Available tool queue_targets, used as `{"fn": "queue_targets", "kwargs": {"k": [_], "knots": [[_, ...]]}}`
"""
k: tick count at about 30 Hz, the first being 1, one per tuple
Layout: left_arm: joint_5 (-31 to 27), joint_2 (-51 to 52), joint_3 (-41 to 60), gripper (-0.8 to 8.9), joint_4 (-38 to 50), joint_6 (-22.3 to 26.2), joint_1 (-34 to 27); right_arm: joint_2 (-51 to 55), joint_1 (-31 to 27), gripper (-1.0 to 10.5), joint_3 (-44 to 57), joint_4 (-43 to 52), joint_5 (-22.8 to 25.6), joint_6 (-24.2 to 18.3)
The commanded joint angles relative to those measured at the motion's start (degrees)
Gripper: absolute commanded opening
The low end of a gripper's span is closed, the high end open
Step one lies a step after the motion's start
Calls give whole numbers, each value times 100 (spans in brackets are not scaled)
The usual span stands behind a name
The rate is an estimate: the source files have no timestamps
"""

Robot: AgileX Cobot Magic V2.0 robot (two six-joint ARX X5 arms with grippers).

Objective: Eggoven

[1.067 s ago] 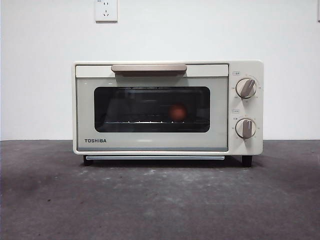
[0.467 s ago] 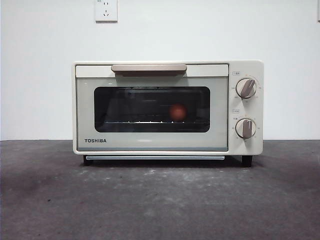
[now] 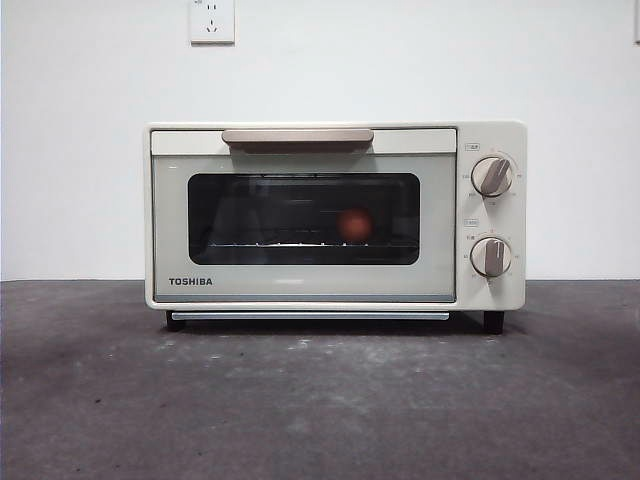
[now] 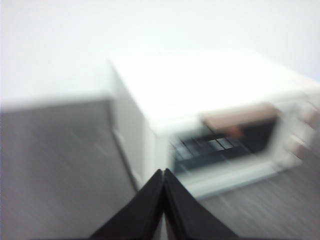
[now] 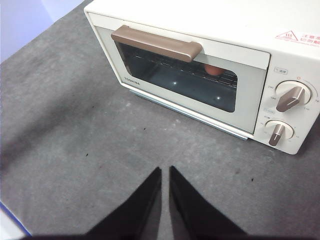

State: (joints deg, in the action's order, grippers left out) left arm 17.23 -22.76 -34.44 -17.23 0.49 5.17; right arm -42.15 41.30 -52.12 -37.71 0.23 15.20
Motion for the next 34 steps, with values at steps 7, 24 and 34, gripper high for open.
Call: {"fn": "queue_targets", "kwargs": {"k": [7,24,34], "knots": [[-870,1320,1469,7,1143,525,-254,-31,52,5,-37,170,24,-66],[-870,2260,3298,7,1043,157,-420,-33,52,5,-37,168,24,-66],[-863,2260,3423,7,743,-155,-420,-31,52,5,-37,168,24,-66]]}}
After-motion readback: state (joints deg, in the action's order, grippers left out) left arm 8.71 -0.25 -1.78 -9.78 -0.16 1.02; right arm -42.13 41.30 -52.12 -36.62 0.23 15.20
